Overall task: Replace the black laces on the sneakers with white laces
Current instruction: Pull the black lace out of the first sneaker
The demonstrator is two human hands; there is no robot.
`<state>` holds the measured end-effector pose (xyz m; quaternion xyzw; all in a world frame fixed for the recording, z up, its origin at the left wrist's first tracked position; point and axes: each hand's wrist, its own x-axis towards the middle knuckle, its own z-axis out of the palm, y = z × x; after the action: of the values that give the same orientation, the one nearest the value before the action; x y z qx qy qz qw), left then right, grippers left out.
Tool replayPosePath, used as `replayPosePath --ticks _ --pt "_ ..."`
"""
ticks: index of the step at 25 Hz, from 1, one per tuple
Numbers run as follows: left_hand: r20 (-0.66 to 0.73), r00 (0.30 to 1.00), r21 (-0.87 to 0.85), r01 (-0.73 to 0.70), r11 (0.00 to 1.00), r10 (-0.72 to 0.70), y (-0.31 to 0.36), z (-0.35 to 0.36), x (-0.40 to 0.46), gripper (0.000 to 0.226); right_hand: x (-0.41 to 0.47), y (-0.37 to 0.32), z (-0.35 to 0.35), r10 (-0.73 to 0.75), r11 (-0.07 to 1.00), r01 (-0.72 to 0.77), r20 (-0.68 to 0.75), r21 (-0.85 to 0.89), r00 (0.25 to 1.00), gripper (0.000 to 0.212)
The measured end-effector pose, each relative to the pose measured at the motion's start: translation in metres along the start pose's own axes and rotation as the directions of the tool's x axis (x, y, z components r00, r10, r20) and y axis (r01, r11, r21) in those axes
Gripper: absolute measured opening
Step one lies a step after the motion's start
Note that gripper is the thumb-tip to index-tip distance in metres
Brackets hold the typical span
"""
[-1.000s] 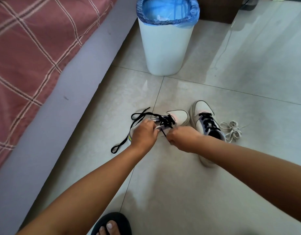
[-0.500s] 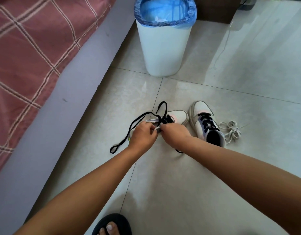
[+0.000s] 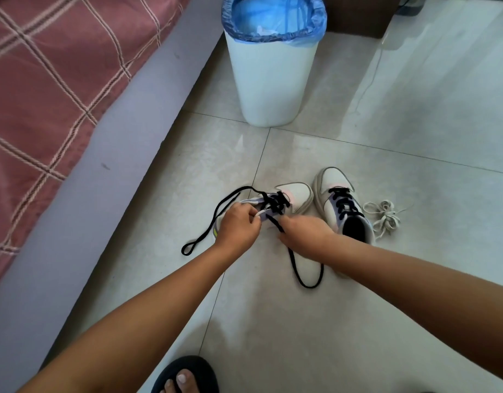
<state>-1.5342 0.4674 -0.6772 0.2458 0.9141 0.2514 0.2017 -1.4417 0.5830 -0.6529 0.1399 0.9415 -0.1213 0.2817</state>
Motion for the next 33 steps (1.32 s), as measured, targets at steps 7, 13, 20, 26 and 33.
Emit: replayPosePath --ticks 7,13,20,26,33 --pt "-0.046 0.998 -0.02 0.035 0.999 -0.036 0.005 0.006 -0.006 0.013 0.005 -0.003 -0.001 -0.161 0.936 0.222 0.23 -0.272 0.96 0.023" --pt "0.062 0.991 -0.177 0.127 0.976 -0.118 0.021 0.005 -0.022 0.017 0.002 0.011 -0.014 0.057 0.998 -0.058 -0.166 -0.003 0.984 0.025" --pt "0.11 0.993 0.142 -0.068 0.988 0.052 0.016 -0.004 0.003 0.046 0.016 -0.013 0.01 0.286 0.766 -0.174 -0.085 0.619 0.954 0.053" --pt "-0.01 0.953 0.257 -0.289 0.922 0.301 0.002 -0.003 0.013 0.044 0.016 0.013 0.019 0.219 0.769 -0.022 -0.232 0.638 0.948 0.031" --pt "-0.098 0.817 0.48 -0.461 0.746 0.568 -0.03 0.001 0.002 0.029 0.005 0.043 0.018 -0.044 0.949 0.135 -0.305 0.285 0.951 0.034"
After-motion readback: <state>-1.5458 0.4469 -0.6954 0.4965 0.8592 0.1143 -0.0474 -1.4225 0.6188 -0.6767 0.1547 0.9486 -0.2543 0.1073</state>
